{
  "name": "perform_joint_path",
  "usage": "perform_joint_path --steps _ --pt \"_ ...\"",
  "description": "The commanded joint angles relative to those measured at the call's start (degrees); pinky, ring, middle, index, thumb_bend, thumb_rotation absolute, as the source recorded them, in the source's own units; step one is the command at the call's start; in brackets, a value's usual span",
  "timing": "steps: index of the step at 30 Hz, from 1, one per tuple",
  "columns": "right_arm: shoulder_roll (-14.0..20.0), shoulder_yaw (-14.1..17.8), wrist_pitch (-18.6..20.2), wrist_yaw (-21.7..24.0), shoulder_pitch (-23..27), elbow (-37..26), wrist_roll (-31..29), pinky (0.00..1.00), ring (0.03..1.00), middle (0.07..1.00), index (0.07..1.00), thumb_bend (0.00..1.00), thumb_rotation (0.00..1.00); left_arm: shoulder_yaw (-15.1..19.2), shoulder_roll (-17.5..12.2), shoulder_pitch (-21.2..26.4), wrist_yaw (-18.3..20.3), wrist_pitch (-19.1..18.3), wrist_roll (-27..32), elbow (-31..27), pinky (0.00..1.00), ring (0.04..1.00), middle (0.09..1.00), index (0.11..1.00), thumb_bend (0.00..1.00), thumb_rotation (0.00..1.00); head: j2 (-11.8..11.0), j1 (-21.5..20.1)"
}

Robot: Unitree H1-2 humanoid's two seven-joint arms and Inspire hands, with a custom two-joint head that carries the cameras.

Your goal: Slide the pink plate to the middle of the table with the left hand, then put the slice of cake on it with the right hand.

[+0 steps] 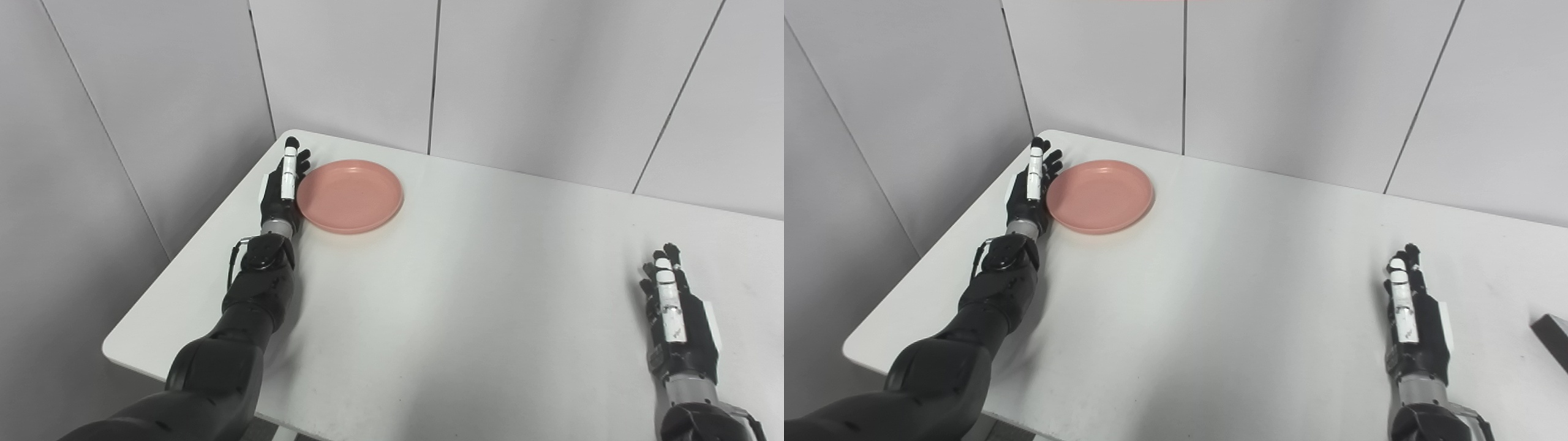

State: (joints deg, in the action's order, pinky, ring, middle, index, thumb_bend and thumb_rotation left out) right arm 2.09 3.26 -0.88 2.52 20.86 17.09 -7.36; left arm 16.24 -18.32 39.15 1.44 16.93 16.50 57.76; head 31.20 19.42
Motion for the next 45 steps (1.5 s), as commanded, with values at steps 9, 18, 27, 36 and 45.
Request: perform_joint_path --steps 9,18,27,36,45 --pt "-0.15 -0.10 -0.57 -0.03 1.38 -1.37 0.36 1.00 0.973 0.983 0.992 0.52 0.85 0.43 2.02 1.73 7.22 -2.86 3.74 -6.23 0.86 0.870 0.852 0.841 0.75 1.00 0.06 0.04" --pt "-0.31 -0.06 0.15 -0.27 1.37 -2.01 0.43 1.00 0.969 0.980 0.989 0.50 0.85 -0.82 3.59 1.16 9.23 -4.71 3.21 -8.67 0.84 0.869 0.857 0.848 0.75 1.00 0.20 -0.05" --pt "-0.23 -0.23 -0.54 0.02 1.58 -1.22 0.22 1.00 0.973 0.983 0.995 0.50 0.86 -2.89 5.28 0.38 7.85 -4.26 1.13 -10.11 0.85 0.886 0.877 0.873 0.74 1.00 0.12 -0.18" --pt "-0.18 -0.47 -0.80 0.04 1.59 -1.28 0.51 1.00 0.977 0.985 0.995 0.51 0.86 -5.03 6.44 -0.51 5.87 -5.30 -2.41 -12.25 0.91 0.909 0.896 0.887 0.76 1.00 0.31 -0.37" --pt "-0.34 -0.51 -0.15 -0.35 1.55 -1.76 0.79 1.00 0.973 0.979 0.986 0.53 0.87 -6.75 7.34 -1.41 5.11 -6.65 -4.94 -15.32 0.91 0.920 0.911 0.904 0.75 1.00 0.64 -1.15"
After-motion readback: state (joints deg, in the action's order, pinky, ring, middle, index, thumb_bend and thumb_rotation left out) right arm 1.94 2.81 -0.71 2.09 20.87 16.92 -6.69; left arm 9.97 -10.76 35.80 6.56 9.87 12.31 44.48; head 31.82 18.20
